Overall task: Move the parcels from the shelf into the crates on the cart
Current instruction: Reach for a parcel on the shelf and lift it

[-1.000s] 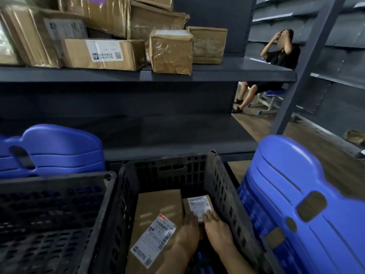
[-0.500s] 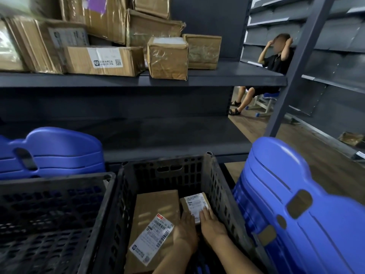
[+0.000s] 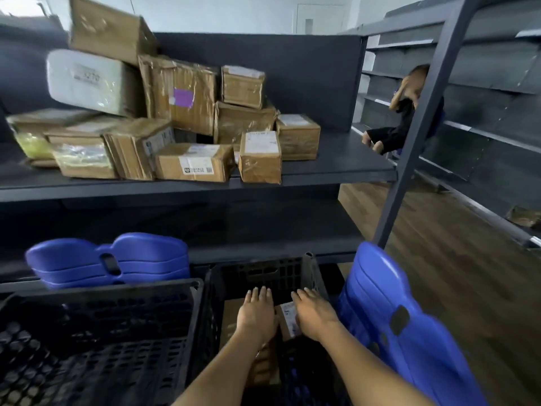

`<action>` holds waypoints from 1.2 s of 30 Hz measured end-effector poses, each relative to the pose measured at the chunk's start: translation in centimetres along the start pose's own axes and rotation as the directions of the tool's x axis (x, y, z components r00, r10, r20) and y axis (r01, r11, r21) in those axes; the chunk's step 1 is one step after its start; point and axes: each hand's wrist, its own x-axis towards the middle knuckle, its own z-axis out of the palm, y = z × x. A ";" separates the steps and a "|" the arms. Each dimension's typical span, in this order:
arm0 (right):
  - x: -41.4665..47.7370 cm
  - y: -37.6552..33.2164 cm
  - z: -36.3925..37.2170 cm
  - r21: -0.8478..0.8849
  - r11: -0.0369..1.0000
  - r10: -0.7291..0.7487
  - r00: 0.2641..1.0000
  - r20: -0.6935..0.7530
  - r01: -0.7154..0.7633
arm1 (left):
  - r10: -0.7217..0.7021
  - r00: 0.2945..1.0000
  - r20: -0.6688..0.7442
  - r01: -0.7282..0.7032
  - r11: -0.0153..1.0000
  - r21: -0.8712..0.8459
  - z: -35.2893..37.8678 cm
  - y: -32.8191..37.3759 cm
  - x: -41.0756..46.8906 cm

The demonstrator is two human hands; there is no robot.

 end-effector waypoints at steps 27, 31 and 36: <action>3.6 -8.4 -31.5 -0.054 0.953 -0.273 0.764 -0.585 0.299 | -0.183 0.795 -0.578 0.192 0.980 -0.046 -27.8 -18.2 -9.3; 6.4 -12.0 -33.2 -0.049 0.958 -0.255 0.757 -0.601 0.283 | -0.208 0.758 -0.618 0.204 0.976 -0.077 -29.5 -23.0 -9.2; 10.8 -16.9 -35.6 -0.036 0.970 -0.208 0.745 -0.634 0.241 | -0.141 0.739 -0.659 0.194 0.981 0.008 -31.6 -30.0 -8.2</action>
